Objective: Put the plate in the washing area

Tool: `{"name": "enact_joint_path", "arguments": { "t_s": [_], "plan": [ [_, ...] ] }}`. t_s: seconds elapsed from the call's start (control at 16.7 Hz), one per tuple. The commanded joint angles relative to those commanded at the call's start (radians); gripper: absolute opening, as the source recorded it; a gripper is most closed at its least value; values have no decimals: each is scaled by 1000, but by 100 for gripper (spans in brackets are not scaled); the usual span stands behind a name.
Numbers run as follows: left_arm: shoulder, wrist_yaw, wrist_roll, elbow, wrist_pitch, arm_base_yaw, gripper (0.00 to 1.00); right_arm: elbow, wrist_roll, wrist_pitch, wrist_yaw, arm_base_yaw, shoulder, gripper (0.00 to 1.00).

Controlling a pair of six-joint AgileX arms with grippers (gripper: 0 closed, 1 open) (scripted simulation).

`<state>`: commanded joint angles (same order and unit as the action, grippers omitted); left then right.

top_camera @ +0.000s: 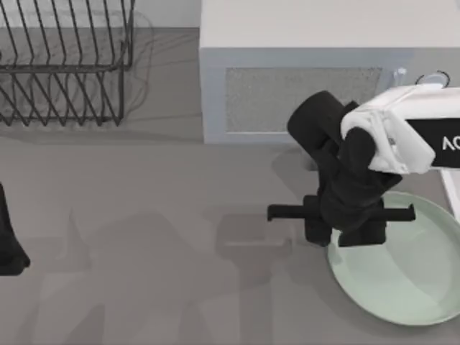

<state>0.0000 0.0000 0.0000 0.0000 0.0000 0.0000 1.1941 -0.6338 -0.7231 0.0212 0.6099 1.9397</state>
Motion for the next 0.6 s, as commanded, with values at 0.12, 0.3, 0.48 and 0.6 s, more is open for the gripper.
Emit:
{"name": "enact_joint_path", "arguments": {
  "t_s": [0.12, 0.3, 0.48, 0.6],
  "plan": [
    [0, 0, 0, 0, 0, 0, 100, 56, -2, -56, -1, 6, 8, 0],
    [0, 0, 0, 0, 0, 0, 100, 219, -4, -219, -2, 14, 20, 0],
    [0, 0, 0, 0, 0, 0, 100, 466, -3, -468, -2, 14, 25, 0],
    [0, 0, 0, 0, 0, 0, 100, 642, -2, -644, -2, 10, 24, 0]
  ]
}}
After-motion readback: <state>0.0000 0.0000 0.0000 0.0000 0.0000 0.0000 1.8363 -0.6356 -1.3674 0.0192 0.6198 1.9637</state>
